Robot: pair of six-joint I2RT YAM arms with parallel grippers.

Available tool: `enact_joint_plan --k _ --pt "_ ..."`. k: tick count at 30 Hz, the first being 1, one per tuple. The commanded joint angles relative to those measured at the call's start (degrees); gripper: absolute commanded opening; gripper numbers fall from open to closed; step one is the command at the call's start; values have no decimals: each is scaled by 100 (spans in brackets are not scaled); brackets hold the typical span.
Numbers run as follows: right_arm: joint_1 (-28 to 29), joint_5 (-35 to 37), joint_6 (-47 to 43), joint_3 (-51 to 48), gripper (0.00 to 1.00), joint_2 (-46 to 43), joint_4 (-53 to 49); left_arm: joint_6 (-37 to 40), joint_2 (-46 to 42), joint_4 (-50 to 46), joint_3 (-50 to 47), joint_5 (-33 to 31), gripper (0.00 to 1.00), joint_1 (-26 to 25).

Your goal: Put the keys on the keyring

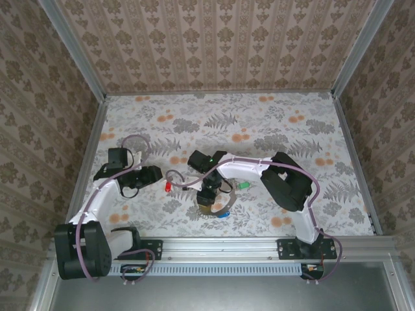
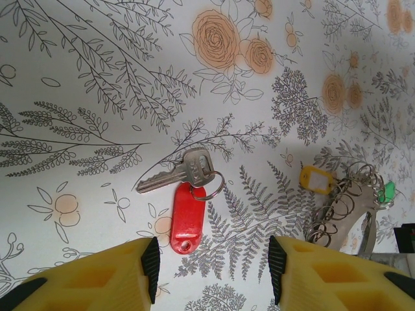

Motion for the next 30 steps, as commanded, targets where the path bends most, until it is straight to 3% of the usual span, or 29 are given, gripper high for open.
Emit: enact_joint_plan --k 1,8,11,20,25,30 --pt "77 297 294 19 4 -61 102 -98 4 42 -45 -5 50 -18" --pt "66 350 65 -799 0 -777 917 -114 -24 98 -75 94 50 -18" --pt "67 224 -358 -1348 0 -1210 1515 -22 -71 334 -130 513 50 -69" --pt "-94 -255 -1293 -2685 0 -1967 2979 745 -1112 1108 -464 1111 55 -1232" --pt "-96 -451 -1083 -2210 25 -1560 2748 397 -1110 832 -464 508 54 -908" --pt "-159 -428 -922 -1465 29 -1010 1952 -355 -912 808 -571 234 54 -269"
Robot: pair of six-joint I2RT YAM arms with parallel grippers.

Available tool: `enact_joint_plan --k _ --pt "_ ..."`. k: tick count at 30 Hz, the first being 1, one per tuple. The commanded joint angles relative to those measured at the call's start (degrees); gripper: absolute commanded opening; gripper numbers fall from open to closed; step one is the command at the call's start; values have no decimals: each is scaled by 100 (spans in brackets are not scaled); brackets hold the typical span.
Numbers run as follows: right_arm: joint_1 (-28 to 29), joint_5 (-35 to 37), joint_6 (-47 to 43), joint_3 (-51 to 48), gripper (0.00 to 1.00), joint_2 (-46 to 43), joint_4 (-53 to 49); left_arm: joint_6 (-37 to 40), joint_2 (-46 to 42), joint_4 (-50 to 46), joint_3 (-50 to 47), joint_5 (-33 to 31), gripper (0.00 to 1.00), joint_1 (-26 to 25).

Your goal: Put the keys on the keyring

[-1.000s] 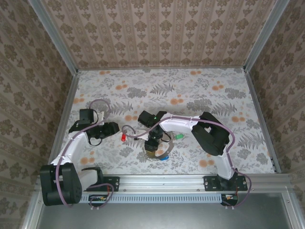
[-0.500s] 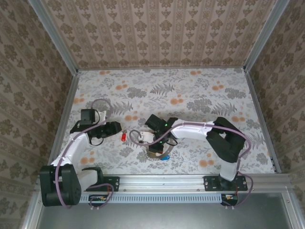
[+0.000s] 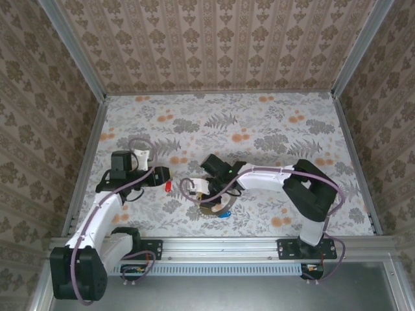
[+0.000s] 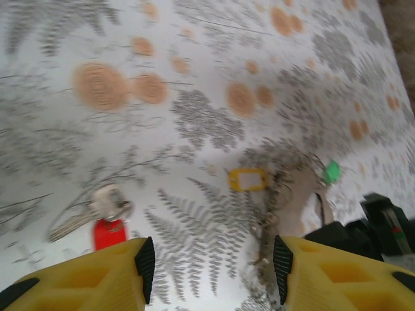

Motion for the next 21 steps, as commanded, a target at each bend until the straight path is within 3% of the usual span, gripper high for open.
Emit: enact_joint_plan --k 1,9,21 --pt "-66 -180 151 464 29 283 -713 -637 144 -71 -115 -246 54 327" --pt "-64 33 1097 949 31 325 -1970 -1014 212 -427 -112 -377 54 621" --pt "30 44 2939 1501 39 874 -2114 -1080 286 -247 -188 -298 54 709"
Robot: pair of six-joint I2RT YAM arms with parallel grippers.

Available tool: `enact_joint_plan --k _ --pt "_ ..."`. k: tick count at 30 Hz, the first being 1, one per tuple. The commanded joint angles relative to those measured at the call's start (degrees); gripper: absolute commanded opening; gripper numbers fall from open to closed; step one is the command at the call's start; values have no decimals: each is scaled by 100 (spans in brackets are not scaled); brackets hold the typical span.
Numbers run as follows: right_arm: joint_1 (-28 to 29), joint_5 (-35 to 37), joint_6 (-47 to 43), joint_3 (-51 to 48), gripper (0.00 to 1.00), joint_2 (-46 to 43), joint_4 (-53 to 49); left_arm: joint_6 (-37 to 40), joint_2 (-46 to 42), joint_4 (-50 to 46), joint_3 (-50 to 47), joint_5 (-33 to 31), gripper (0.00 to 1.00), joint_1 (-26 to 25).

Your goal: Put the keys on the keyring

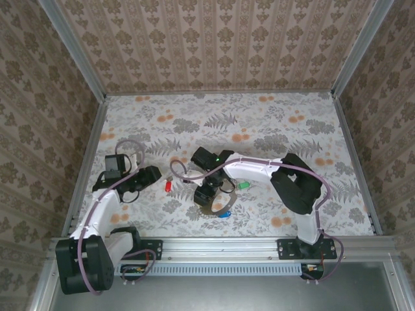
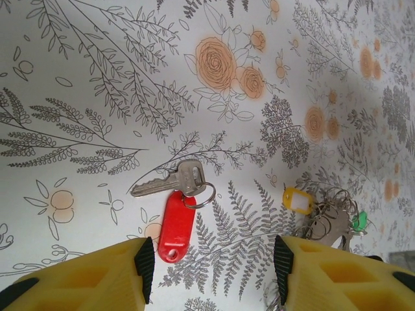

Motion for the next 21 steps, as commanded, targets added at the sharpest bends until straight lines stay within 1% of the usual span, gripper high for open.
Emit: enact_joint_plan --k 1,9,14,21 --pt "43 1 711 127 39 172 -238 -106 -65 11 -82 56 54 31" --pt "66 -78 784 361 39 470 -534 -122 -87 74 -120 118 54 29" --pt "86 1 808 388 38 525 -593 -116 -108 117 -148 138 54 25" --pt "158 -245 647 424 30 465 -699 -107 -118 134 -151 168 53 13"
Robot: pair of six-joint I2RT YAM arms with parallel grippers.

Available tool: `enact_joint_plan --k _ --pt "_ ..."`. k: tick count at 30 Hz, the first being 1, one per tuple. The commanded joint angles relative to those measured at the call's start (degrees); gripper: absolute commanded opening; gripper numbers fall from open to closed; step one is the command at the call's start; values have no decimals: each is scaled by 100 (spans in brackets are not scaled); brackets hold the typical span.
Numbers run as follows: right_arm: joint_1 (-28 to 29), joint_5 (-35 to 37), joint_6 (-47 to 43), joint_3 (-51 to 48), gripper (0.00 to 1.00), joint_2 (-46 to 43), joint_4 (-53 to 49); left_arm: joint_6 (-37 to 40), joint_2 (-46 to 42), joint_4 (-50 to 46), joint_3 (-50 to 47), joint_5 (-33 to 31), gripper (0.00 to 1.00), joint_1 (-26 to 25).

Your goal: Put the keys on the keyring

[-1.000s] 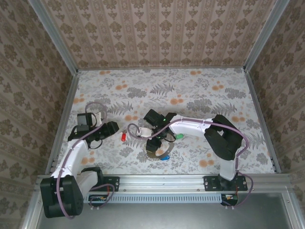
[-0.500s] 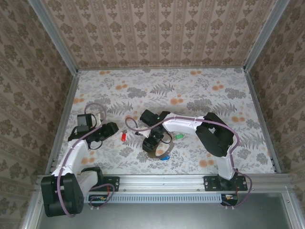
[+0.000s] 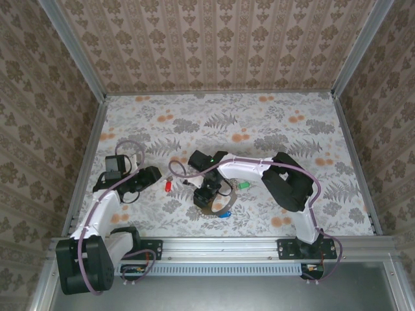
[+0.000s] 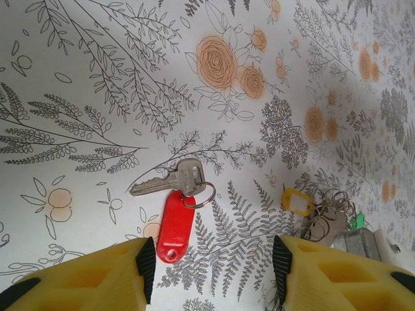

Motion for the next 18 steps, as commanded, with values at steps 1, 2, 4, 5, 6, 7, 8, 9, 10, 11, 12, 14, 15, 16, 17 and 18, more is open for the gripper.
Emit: enact_joint_plan --k 1,2,4,5,6,7,8,9,10,11,12,14,15,16,17,18 --pt "73 -245 -77 97 30 -6 -222 -22 -109 38 -76 139 53 17" --pt "74 -293 -99 57 30 -40 -188 -22 -109 42 -76 138 53 14" --pt "69 -372 -143 26 30 -78 -150 -30 -109 39 -72 142 53 13" --pt "73 -387 -160 29 30 -65 -156 -30 -109 42 -76 142 53 14" --pt "79 -391 -177 50 30 -42 -182 -31 -105 34 -80 142 53 13" --pt "86 -390 -196 68 31 -11 -193 -35 -106 40 -81 148 53 21" --pt "89 -382 -204 103 32 29 -222 -41 -105 47 -85 147 53 6" --pt "94 -364 -219 149 34 78 -258 -43 -118 39 -87 153 53 4" --pt "95 -385 -244 190 34 126 -297 -47 -127 53 -94 155 53 5" --pt "94 -394 -265 228 35 159 -323 -48 -132 54 -102 160 53 5" --pt "96 -390 -283 247 36 192 -343 -62 -135 58 -109 159 53 1" --pt "107 -256 -325 279 39 214 -357 -61 -150 67 -118 162 53 -9" --pt "103 -161 -357 301 39 237 -361 -64 -149 75 -120 159 53 -16" --pt "105 -114 -409 315 39 237 -346 -54 -152 86 -128 159 53 -16" --pt "106 -119 -497 345 39 238 -334 -49 -149 83 -131 155 53 -18" --pt "108 -139 -607 351 39 248 -326 -49 -147 83 -129 155 53 -22"
